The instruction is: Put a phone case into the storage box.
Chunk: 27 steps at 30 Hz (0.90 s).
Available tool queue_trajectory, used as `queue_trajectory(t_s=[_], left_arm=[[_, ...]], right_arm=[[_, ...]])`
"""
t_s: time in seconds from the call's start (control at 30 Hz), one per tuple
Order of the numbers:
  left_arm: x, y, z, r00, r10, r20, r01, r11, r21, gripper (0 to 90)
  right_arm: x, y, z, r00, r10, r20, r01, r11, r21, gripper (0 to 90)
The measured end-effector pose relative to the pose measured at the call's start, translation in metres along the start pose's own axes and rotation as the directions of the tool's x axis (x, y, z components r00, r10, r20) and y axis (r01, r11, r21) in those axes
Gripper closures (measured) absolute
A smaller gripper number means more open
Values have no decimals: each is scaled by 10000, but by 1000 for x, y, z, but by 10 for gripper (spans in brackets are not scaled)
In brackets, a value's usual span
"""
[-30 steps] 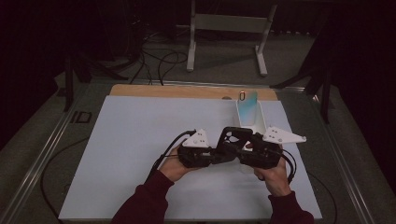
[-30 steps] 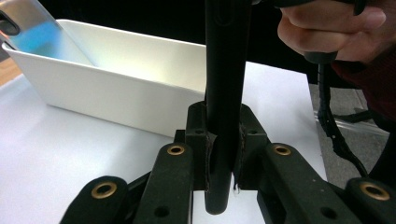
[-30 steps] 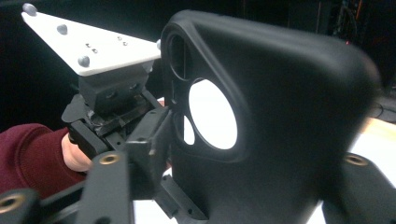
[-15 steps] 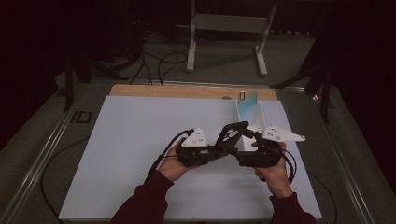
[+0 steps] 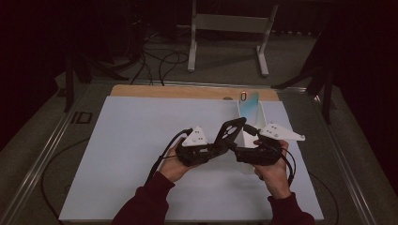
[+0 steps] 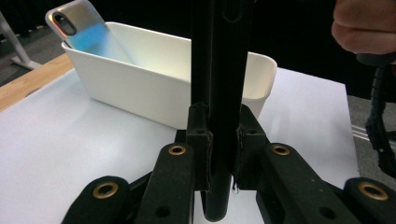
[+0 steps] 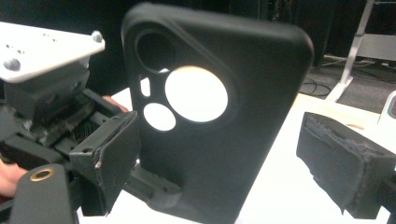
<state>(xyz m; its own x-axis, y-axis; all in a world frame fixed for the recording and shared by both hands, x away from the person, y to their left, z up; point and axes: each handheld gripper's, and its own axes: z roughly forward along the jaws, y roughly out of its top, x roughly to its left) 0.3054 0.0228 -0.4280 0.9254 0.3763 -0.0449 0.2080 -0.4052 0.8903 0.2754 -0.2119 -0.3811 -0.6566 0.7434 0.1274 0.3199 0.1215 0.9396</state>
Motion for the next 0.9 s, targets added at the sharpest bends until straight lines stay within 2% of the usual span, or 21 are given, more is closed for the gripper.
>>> queue_trajectory(t_s=[0.17, 0.4, 0.57, 0.9], left_arm=[[-1, -2, 3, 10000, -66, -26, 66, 10000, 66, 804], [-3, -2, 5, 10000, -60, -61, 61, 9999, 115, 804], [-6, -3, 8, 10000, 17, -86, -15, 9998, 219, 804], [-8, -2, 11, 10000, -39, 77, 38, 9998, 203, 804]], right_arm=[[5, 4, 3, 9997, 13, 261, -7, 9998, -222, 135], [8, 10, 6, 9981, 377, 495, -356, 9984, -432, 125], [9, 11, 9, 9966, 632, 533, -603, 9967, -543, 104], [10, 11, 11, 9943, 784, 726, -740, 9954, -614, 108]])
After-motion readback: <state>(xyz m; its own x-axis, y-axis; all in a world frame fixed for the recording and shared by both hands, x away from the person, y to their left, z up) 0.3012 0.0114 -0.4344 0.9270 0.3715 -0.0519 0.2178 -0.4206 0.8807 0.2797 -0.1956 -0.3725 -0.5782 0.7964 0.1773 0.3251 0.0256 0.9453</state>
